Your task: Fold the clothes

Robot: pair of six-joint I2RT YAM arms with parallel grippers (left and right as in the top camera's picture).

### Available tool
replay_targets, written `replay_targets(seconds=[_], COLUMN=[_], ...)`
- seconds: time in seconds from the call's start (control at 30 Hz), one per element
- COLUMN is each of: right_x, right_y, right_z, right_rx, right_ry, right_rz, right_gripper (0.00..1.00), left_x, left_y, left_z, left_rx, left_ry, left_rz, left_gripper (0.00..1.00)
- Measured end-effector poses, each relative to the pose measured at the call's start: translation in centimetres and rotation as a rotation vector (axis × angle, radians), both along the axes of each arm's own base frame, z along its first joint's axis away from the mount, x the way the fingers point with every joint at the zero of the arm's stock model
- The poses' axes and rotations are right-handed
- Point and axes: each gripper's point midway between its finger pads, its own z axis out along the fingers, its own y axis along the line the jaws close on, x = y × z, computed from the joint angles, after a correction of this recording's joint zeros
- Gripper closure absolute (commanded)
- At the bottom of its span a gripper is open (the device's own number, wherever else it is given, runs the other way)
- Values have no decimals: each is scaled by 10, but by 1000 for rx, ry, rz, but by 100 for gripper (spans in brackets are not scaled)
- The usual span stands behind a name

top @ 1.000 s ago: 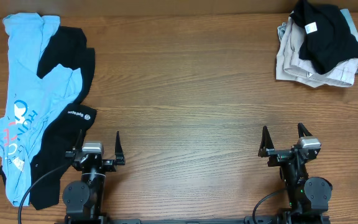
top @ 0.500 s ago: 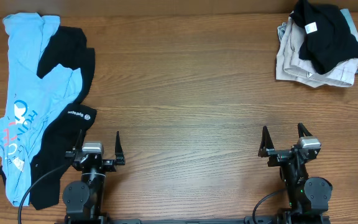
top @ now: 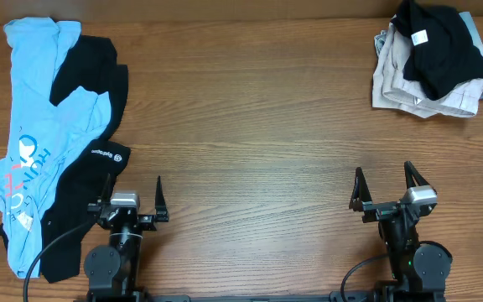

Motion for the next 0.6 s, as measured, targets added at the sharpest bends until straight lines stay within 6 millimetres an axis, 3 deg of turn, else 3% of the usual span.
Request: replay_targets(seconds=[0.23, 0.33, 0.47, 0.6], right_x=[-9, -12, -16, -21], right_y=[14, 21, 27, 35], right_z=[34, 38, 50, 81], right_rx=[-17, -16, 13, 22], right_ry=[-146, -162, -168, -178], right_rz=[82, 124, 169, 216], right_gripper=[0, 0, 0, 0], left_x=[0, -2, -6, -2], left_y=[-2, -4, -10, -14], left_z=[12, 21, 52, 81], left_rx=[1, 1, 2, 2], left_ry=[-42, -46, -59, -24], left_rz=[-11, -26, -57, -79], left_gripper=[0, 0, 0, 0])
